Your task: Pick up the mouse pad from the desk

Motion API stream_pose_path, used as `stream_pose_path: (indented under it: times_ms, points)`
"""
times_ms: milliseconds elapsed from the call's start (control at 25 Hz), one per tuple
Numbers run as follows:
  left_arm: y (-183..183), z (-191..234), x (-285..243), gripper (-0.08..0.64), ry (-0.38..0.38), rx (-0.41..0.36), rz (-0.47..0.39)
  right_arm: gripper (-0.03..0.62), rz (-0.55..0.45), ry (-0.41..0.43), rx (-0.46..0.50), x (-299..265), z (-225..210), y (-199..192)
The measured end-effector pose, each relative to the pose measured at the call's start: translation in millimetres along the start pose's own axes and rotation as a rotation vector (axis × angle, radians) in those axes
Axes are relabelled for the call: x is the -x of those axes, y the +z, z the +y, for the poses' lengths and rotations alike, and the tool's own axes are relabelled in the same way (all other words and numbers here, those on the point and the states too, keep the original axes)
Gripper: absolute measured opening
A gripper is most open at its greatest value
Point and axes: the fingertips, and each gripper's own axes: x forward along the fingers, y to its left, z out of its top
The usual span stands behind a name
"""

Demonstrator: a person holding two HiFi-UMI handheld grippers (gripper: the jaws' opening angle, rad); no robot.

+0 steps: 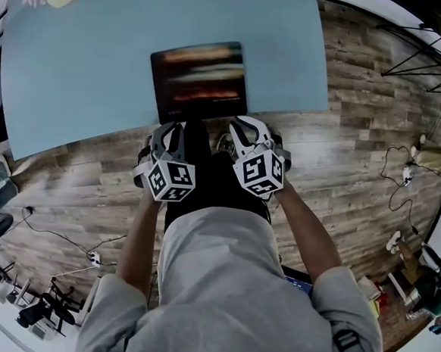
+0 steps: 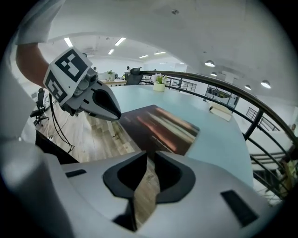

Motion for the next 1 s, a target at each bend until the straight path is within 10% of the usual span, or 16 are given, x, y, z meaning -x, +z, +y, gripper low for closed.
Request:
stream_pose_path:
  times_ms: [560,1000]
  points:
    - [-4.1,-14.8,-11.2,0.057,0.066,-0.376,0.056,0.081,0.086,-0.063,0.418,-19.1,14.3,-6.4]
    - [-6.9,-8.5,-17.7,0.117,0.106,-0.423,0.091,0.093,0.124,-0.082,0.546,-32.7,16.9,-6.0]
